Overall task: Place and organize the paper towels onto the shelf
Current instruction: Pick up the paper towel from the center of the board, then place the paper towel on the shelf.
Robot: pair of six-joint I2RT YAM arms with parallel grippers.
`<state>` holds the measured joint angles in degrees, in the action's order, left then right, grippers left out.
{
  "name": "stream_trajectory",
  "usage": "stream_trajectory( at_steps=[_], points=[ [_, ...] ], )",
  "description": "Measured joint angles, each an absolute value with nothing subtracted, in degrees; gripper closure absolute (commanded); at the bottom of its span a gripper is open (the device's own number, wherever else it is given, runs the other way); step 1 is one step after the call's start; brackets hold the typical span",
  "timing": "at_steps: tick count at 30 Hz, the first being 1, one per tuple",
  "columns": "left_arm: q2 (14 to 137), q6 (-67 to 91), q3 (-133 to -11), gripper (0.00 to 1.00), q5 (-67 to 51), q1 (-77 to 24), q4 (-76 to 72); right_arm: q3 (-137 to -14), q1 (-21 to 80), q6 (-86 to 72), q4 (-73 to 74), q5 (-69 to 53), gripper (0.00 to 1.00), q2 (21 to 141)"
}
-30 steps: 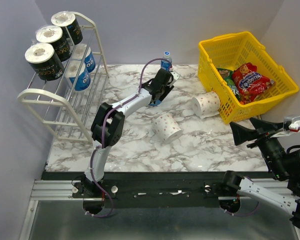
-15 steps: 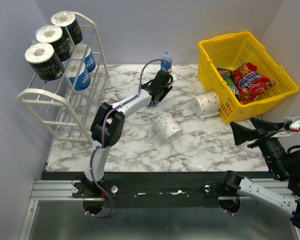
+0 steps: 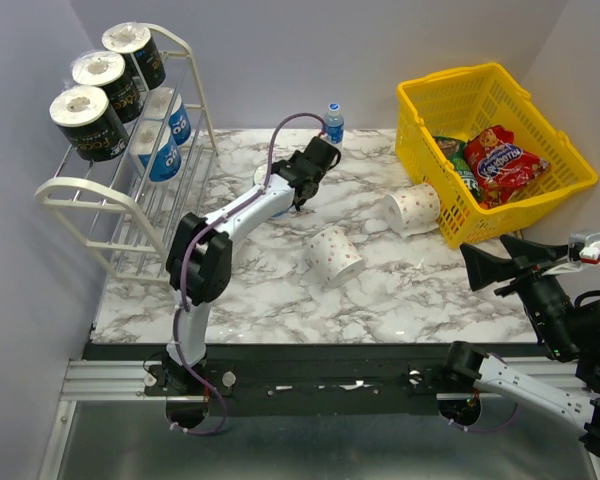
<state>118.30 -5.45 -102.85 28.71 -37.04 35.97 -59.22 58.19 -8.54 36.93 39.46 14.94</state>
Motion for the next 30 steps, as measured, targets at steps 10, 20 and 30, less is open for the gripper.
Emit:
stream_trajectory(
  at_steps=[10,20,30],
  points=[
    [100.0,-2.7,-100.8,0.63,39.4,-40.3,45.1,-61.3,58.2,-8.5,36.9,39.5,0.00,15.3],
    [90.0,-0.8,-89.4,0.60,50.2,-40.7,53.2,-61.8,58.2,-8.5,36.9,40.2,0.00,17.2],
    [83.3,-2.0,-85.3,0.60,51.5,-37.8,52.9,-60.7,58.2,-11.3,36.8,39.6,0.00,17.2]
  ],
)
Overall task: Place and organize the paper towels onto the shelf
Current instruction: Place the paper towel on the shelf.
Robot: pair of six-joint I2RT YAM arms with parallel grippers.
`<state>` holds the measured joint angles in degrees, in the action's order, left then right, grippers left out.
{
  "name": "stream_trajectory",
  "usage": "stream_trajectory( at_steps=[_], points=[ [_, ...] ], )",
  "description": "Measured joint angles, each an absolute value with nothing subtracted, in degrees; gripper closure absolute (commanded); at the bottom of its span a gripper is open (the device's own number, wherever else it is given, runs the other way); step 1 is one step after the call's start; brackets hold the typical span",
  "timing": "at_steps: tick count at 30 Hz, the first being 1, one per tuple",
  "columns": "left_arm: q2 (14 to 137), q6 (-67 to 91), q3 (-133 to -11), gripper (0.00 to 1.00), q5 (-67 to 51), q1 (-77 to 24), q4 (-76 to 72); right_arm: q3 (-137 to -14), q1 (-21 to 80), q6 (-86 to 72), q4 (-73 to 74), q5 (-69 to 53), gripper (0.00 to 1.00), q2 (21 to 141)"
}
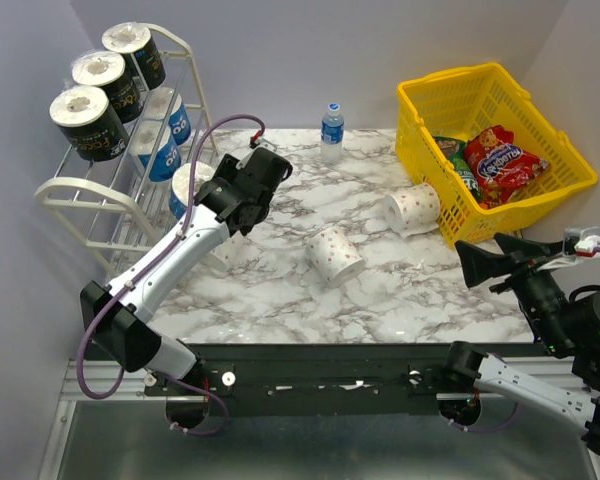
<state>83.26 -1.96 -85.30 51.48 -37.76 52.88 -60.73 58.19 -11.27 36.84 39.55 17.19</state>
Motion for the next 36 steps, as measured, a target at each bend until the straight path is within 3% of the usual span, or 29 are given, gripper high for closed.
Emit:
stream_trajectory(
  at_steps=[14,36],
  points=[
    [81.9,-2.9,-83.8,0.60,51.0,-29.9,52.9,-56.0,58.2,-10.0,34.8,38.9,0.00,14.5],
    [81.8,-5.6,-83.5,0.60,52.0,-26.5,49.8,-54.4,58.2,-7.5,32.6,39.1,0.00,14.2]
  ],
)
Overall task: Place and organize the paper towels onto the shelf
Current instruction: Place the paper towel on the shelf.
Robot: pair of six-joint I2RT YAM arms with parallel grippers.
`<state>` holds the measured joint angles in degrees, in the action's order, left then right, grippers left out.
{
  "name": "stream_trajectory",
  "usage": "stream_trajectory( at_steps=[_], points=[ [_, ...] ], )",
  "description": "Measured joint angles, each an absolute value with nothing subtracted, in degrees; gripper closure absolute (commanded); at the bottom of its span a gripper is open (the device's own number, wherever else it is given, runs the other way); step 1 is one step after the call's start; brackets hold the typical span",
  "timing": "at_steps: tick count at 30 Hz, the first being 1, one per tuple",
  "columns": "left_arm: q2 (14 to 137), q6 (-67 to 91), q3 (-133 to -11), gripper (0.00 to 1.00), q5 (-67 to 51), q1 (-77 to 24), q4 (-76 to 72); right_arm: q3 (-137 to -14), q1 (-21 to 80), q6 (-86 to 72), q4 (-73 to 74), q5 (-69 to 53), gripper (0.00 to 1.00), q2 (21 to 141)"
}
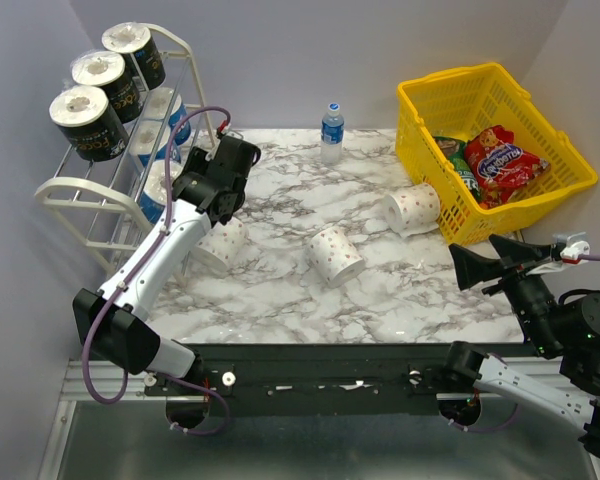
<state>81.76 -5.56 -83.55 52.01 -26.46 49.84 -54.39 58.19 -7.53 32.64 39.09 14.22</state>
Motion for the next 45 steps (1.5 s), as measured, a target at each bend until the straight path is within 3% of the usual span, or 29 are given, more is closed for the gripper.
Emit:
stream_trajectory(
  at_steps=[23,27,33,37,45],
  points=[
    [81.8,-8.7,-83.5,0.57,54.0,-23.9,47.1,-53.8,58.2,-7.4,32.6,39.9,0.00,13.2],
    [81.8,-9.1,-83.5,0.50,54.6,-22.7,47.0,-53.5,58.2,-7.4,32.6,40.1,0.00,12.7],
    [81.8,-10.0,-83.4,0.48,56.2,-21.8,46.8,-53.4,58.2,-7.4,32.6,40.3,0.00,12.6],
    [81.8,-11.0,-82.9,0.40,57.6,-21.7,46.1,-53.4,58.2,-7.4,32.7,40.3,0.00,12.4],
    [82.8,-13.3,-81.6,0.37,61.8,-21.5,44.4,-53.4,58.2,-7.5,32.7,40.4,0.00,12.0]
  ],
)
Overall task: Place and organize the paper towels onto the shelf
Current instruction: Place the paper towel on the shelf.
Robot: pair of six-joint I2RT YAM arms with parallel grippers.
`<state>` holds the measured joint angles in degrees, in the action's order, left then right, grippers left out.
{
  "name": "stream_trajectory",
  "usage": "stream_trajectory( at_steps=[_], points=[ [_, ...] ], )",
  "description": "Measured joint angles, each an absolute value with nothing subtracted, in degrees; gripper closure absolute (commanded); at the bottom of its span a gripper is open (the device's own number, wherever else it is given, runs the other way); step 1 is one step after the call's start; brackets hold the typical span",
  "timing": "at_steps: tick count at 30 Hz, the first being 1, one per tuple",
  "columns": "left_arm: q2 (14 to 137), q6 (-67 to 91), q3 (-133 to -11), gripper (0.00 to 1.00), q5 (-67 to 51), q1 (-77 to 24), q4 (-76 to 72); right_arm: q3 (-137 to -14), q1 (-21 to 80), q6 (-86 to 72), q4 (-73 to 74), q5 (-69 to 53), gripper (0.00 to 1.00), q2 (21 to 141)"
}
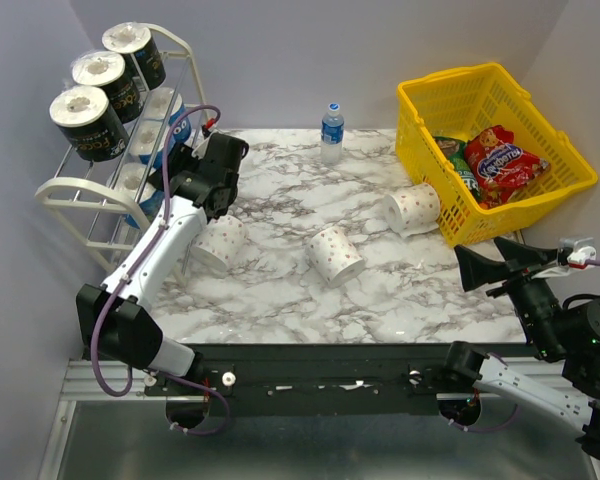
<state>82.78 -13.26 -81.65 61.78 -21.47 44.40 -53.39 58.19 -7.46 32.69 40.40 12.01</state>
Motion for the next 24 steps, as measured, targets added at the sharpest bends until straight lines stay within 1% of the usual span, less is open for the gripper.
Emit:
stream_trajectory(
  at_steps=[7,12,17,18,19,20,24],
  points=[
    [83.9,-13.9,-81.4,0.38,62.5,-21.5,44.0,-53.4,58.2,-7.5,33.1,40.8,0.00,11.4],
    [85.0,-13.9,-84.7,0.35,61.6,-22.6,45.0,-53.4,58.2,-7.4,33.1,41.1,0.00,11.4],
    [85.0,-14.5,-87.1,0.35,61.0,-24.9,44.6,-53.4,58.2,-7.4,33.1,41.2,0.00,11.4],
    [84.9,-14.7,-87.4,0.36,60.9,-25.4,44.6,-53.4,58.2,-7.4,33.1,41.2,0.00,11.4],
    [84.9,-14.8,-87.5,0.40,60.8,-25.7,44.4,-53.4,58.2,-7.4,33.1,41.3,0.00,11.4],
    [84.9,-14.8,-87.5,0.41,60.6,-26.0,44.4,-53.4,58.2,-7.4,33.1,41.3,0.00,11.4],
    [84.2,-14.8,-85.6,0.44,59.4,-26.6,44.2,-53.4,58.2,-7.4,33.1,41.3,0.00,11.2]
  ],
)
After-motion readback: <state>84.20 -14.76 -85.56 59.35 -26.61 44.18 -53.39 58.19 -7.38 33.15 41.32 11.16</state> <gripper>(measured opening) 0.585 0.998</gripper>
